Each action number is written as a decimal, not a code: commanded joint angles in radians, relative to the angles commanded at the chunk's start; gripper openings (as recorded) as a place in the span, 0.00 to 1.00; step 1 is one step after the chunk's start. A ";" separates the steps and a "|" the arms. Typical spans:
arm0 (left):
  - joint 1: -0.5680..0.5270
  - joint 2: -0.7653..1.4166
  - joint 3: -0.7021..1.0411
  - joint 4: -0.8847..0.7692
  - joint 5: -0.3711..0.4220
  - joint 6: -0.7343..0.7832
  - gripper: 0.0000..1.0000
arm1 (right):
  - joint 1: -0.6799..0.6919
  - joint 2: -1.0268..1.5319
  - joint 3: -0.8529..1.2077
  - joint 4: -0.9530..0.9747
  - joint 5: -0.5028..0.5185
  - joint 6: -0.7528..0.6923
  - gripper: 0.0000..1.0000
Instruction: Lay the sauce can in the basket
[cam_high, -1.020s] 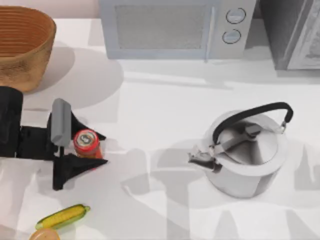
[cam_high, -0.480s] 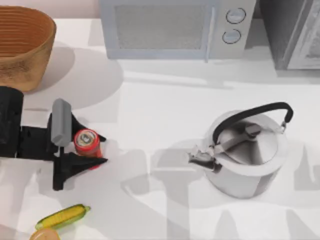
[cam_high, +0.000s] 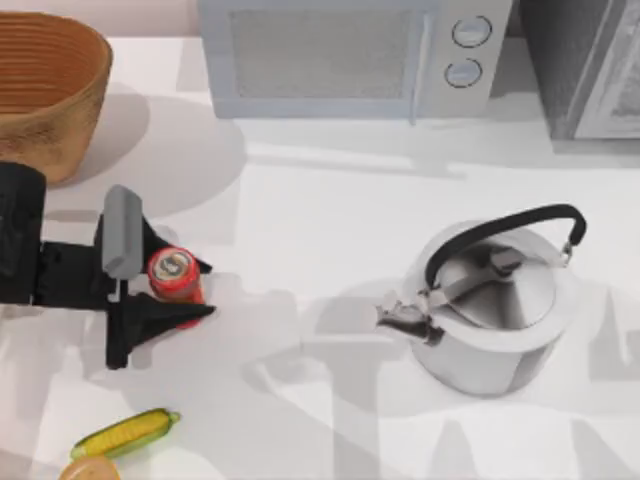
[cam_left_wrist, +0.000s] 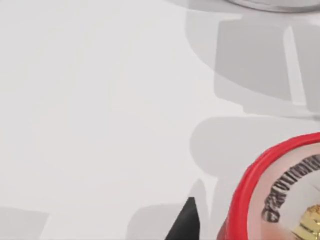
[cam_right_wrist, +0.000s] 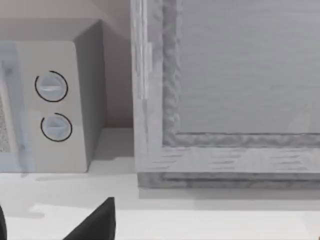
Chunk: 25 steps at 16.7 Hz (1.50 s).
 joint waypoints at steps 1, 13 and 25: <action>-0.001 -0.009 0.032 -0.021 0.000 -0.023 0.00 | 0.000 0.000 0.000 0.000 0.000 0.000 1.00; 0.273 0.021 0.974 -0.556 -0.032 -0.325 0.00 | 0.000 0.000 0.000 0.000 0.000 0.000 1.00; 0.464 0.116 1.200 -0.798 -0.054 -0.322 0.00 | 0.000 0.000 0.000 0.000 0.000 0.000 1.00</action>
